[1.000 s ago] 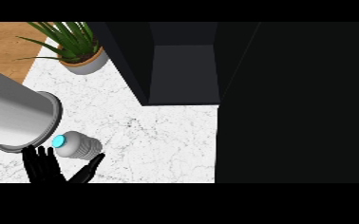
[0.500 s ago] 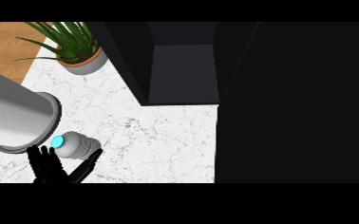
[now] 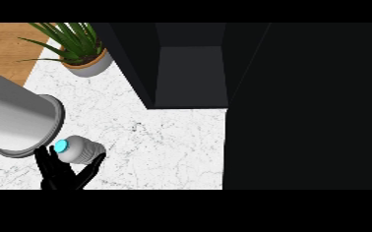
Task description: Pick up the bottled water, place it into the cabinet and close the cabinet
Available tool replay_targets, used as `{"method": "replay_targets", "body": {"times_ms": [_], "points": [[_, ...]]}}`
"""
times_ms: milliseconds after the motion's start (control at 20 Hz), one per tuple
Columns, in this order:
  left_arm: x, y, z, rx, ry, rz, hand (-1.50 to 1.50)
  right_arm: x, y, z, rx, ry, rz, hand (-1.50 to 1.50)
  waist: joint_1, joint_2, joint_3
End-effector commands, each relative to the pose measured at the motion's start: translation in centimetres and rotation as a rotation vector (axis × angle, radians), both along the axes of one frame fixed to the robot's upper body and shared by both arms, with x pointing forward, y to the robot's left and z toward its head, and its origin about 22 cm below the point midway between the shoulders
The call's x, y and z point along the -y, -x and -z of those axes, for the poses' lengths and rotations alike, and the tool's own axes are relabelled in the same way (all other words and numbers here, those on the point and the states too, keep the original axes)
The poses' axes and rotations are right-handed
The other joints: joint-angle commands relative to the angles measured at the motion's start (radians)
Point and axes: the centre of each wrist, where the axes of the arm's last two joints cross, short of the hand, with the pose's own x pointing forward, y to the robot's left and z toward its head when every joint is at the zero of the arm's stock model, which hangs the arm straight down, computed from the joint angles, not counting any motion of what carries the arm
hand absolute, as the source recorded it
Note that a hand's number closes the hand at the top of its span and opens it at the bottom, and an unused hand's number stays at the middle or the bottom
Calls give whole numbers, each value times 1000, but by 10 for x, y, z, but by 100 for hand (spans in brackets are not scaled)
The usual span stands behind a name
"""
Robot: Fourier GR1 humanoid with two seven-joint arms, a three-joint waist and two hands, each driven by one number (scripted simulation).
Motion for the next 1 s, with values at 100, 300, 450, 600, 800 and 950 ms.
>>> {"method": "replay_targets", "body": {"times_ms": [100,300,450,600,800,950], "points": [[-10,-18,8,106,54,19,-150,-10,-3,-28,67,-2,-16,-150,-2,2,0],[-9,-15,8,140,56,42,150,-3,2,-37,72,-3,-10,-150,3,0,1],[9,-37,9,137,58,6,150,-7,-2,-25,63,3,-19,-150,-2,0,1],[11,-25,12,162,56,14,150,-6,-2,-35,81,13,-27,-150,4,-1,1],[23,-44,1,181,46,114,150,-4,5,-36,73,5,-28,-150,-3,-2,1],[29,-67,-6,161,47,432,150,-3,-3,-24,95,-3,-35,-150,-19,6,-1]]}}
